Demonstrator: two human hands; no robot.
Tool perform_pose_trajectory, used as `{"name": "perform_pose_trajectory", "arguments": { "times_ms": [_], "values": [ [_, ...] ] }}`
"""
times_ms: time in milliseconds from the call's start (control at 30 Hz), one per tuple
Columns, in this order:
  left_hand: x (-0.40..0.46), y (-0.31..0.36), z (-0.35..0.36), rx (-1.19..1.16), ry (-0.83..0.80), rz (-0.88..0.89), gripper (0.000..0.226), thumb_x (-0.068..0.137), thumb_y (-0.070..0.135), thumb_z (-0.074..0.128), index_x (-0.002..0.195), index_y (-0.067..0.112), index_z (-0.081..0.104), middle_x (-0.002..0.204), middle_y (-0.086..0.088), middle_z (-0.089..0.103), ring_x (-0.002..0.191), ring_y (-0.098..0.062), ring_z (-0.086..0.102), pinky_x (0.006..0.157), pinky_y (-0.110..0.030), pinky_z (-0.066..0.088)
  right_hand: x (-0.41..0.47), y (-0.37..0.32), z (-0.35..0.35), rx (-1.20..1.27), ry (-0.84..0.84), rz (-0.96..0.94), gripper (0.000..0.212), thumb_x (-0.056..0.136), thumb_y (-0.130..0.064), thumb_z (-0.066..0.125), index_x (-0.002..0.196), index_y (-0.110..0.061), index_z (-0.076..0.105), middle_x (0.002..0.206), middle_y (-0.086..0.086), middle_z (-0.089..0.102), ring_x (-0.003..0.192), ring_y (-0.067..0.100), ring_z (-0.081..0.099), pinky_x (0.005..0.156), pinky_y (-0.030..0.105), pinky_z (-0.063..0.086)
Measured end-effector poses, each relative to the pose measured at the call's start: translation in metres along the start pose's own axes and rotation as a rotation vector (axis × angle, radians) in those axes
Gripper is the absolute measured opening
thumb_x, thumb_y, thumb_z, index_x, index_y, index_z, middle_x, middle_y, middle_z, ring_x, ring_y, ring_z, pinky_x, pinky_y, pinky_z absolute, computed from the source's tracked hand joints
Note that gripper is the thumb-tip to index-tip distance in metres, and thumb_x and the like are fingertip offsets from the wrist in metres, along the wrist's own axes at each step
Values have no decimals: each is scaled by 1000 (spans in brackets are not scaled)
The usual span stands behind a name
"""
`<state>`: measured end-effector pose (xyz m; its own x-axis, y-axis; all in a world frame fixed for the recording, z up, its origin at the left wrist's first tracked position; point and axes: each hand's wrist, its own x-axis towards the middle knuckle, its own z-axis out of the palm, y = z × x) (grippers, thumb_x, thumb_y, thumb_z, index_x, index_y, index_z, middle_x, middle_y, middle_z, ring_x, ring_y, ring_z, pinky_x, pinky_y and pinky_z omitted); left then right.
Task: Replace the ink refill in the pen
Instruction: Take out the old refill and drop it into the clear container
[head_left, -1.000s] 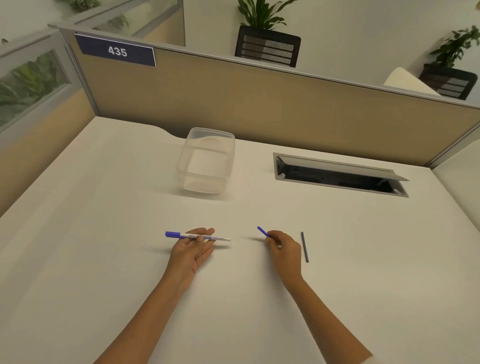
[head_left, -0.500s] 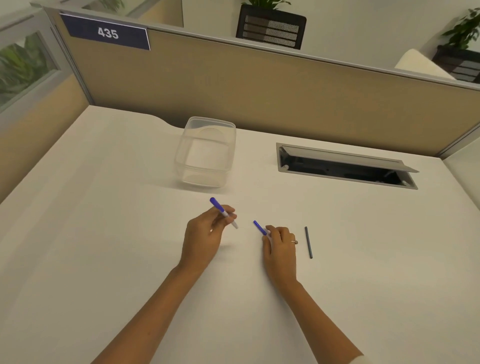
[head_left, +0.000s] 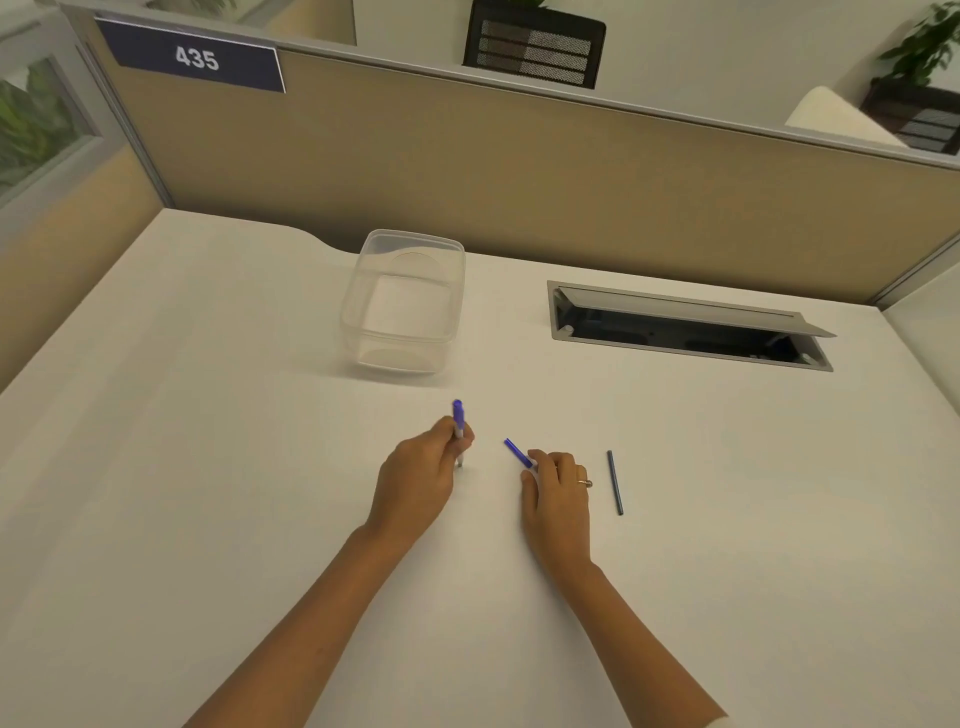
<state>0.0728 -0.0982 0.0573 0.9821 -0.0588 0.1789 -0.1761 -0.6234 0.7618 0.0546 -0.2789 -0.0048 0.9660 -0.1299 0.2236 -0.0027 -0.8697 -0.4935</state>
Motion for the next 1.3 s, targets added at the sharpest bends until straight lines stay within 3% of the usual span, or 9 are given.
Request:
{"name": "perform_pose_trajectory", "arguments": {
  "times_ms": [100,167,267,367,600,767,900,1133,1300],
  "values": [
    [8,7,-15,-275,75,-77,14,93,29,45,92,34,57,100,4,72,95,-13,67,83,-35,52,0,0,-1,0,10,-4,25,90,-16,45,110,-9,60,100,10,59,83,26,52,66,33,45],
    [12,9,-26,-457,122,-164,17,94,24,47,91,40,53,96,6,73,94,-10,67,80,-31,53,0,0,-2,-5,15,-8,25,90,-16,46,110,-9,60,99,10,59,81,26,51,66,33,43],
    [13,0,-39,-687,197,-331,6,94,22,49,98,26,46,86,6,74,87,-13,70,73,-28,55,0,2,-1,-15,9,-4,25,90,-16,44,109,-9,59,98,9,58,79,27,50,65,34,44],
    [8,-19,-49,-742,233,-450,6,93,22,51,94,18,45,90,-5,72,83,-20,72,68,-31,55,0,1,-1,-19,5,-8,25,89,-16,44,108,-9,59,97,9,58,78,27,50,63,37,46],
    [-5,-59,-64,-801,90,-774,17,91,16,55,101,4,60,85,-15,67,56,-13,69,51,-24,55,0,-2,-4,-9,-13,-4,26,90,-17,44,109,-8,59,100,10,58,81,28,52,66,36,47],
    [-11,-68,-76,-860,-12,-803,19,92,13,52,105,3,61,82,-14,65,61,-17,68,49,-26,54,-2,-2,-7,117,-40,70,27,92,-16,54,118,-8,56,110,7,55,94,23,52,75,25,37],
    [-13,-65,-74,-876,-3,-790,16,91,14,53,100,4,61,84,-17,65,57,-16,69,50,-26,56,-2,-7,-12,171,34,112,26,90,-15,58,115,-9,60,106,9,55,92,23,52,77,26,37],
    [-16,-69,-75,-861,-5,-780,19,91,15,53,102,3,61,76,-14,65,55,-15,68,56,-28,58,-1,-39,0,37,-45,-205,15,79,-12,70,93,-15,72,87,7,63,78,31,53,63,36,47],
    [-17,-69,-75,-876,12,-785,18,91,15,54,102,2,61,76,-15,64,53,-15,67,54,-28,57,2,-59,12,-77,-73,-318,10,74,-12,68,80,-17,74,73,1,66,67,29,56,57,30,44]
  ]
}}
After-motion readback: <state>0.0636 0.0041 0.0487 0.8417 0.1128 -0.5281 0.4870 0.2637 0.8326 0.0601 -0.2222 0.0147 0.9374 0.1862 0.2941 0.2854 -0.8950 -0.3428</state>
